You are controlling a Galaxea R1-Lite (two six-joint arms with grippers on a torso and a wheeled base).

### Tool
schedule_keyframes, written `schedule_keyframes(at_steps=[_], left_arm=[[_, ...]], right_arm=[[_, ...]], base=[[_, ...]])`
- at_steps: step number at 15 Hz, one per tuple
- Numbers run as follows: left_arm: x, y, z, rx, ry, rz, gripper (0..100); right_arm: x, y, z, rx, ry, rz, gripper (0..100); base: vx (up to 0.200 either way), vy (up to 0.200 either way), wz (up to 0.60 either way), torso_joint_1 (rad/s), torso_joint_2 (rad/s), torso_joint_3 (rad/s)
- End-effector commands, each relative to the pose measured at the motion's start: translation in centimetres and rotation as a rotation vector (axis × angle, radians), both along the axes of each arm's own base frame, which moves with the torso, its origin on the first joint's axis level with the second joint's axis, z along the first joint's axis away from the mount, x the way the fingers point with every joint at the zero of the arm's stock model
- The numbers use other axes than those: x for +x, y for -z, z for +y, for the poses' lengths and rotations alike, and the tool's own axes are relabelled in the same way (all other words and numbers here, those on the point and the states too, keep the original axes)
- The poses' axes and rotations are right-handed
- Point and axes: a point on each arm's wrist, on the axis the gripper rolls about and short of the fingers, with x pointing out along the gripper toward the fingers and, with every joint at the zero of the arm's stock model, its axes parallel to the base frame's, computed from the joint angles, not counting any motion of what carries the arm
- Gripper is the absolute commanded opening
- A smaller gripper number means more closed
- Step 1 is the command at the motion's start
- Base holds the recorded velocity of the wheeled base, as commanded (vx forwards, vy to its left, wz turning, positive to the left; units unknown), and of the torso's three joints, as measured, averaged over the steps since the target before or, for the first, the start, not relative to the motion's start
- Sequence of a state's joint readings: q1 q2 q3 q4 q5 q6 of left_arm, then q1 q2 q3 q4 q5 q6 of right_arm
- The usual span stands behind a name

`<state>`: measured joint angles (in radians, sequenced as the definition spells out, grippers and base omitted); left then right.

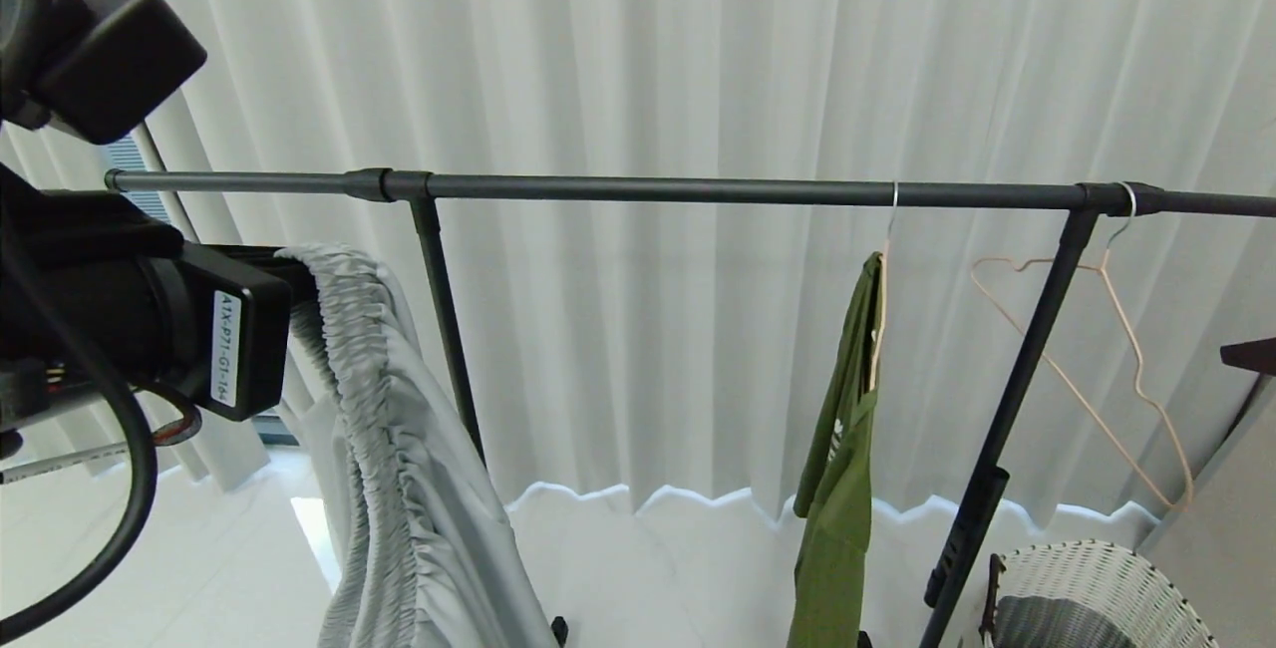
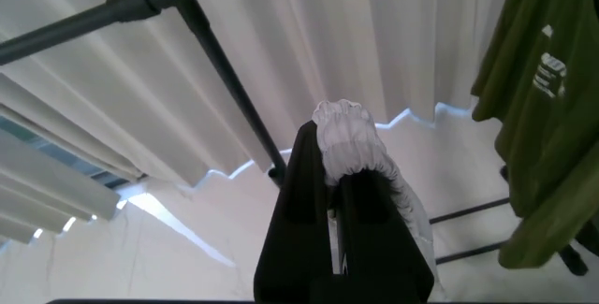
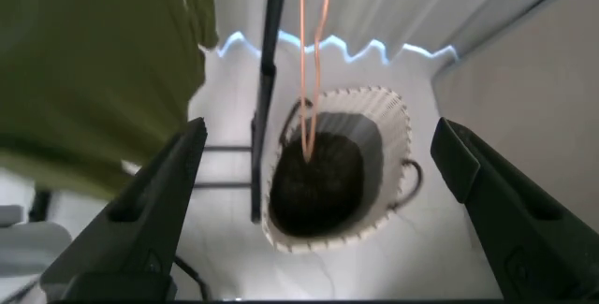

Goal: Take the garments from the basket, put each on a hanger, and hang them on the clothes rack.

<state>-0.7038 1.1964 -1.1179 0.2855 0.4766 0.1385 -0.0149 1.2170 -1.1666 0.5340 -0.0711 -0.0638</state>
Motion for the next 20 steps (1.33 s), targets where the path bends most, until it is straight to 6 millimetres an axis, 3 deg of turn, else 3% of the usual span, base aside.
schedule_keyframes(at_steps=[1, 7, 10, 15, 20], left_arm=[[-0.1, 0.0, 0.0, 0.012, 0.007, -0.003, 0], [-0.2, -0.1, 0.1, 0.026, 0.013, -0.013, 0], [-0.2, -0.1, 0.1, 0.027, 0.014, -0.013, 0], [-0.2, -0.1, 0.1, 0.026, 0.013, -0.013, 0], [-0.6, -0.1, -0.3, 0.029, 0.049, -0.011, 0]], right_arm=[[2.7, 1.7, -1.0, 0.008, 0.041, 0.047, 100], [7.4, 7.7, -2.4, 0.053, 0.040, 0.096, 100], [10.0, 9.6, -3.5, 0.068, 0.052, 0.105, 100], [12.8, 11.8, -4.6, 0.093, 0.045, 0.099, 100], [13.7, 12.5, -4.7, 0.102, 0.034, 0.090, 100]], base=[[0.000, 0.000, 0.00, 0.000, 0.00, 0.000], [0.000, 0.000, 0.00, 0.000, 0.00, 0.000], [0.000, 0.000, 0.00, 0.000, 0.00, 0.000], [0.000, 0.000, 0.00, 0.000, 0.00, 0.000], [0.000, 0.000, 0.00, 0.000, 0.00, 0.000]])
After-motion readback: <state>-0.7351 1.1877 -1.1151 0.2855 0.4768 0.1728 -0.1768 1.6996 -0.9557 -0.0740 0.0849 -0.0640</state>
